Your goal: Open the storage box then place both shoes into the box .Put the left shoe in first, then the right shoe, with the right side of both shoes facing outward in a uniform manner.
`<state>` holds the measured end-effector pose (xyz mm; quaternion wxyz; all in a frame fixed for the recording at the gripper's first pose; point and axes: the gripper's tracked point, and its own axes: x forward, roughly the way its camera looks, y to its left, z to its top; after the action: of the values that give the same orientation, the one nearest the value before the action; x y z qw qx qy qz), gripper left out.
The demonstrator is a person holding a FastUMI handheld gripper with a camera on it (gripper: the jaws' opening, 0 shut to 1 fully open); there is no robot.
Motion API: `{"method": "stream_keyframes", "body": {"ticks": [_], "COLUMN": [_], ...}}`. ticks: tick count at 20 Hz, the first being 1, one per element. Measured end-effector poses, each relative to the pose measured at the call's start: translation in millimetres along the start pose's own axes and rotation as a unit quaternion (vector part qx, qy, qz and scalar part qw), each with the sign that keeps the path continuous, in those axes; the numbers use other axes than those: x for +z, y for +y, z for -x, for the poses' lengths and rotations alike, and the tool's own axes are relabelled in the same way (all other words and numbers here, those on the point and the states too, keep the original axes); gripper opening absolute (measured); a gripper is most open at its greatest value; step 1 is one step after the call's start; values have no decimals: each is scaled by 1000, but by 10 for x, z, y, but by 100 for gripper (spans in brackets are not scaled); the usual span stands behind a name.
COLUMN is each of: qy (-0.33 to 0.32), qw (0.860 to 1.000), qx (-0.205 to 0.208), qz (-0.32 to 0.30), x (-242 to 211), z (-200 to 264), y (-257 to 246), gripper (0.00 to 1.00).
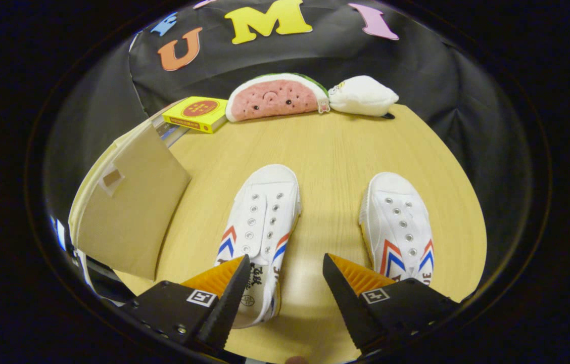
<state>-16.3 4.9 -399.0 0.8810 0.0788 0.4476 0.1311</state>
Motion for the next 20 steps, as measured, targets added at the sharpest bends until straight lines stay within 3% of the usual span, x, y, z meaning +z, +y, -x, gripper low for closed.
{"method": "stream_keyframes", "body": {"ticks": [3, 6, 7, 9, 12, 20], "qy": [29, 45, 48, 63, 73, 57], "qw": [999, 998, 997, 995, 993, 986], "qx": [18, 42, 63, 65, 65, 87], "qz": [-12, -18, -25, -47, -72, -132], "x": [-20, -11, 2, -2, 21, 200], "z": [-108, -98, -71, -77, -43, 461], "y": [20, 68, 118, 151, 172, 508], "gripper": [76, 55, 54, 18, 1, 0]}}
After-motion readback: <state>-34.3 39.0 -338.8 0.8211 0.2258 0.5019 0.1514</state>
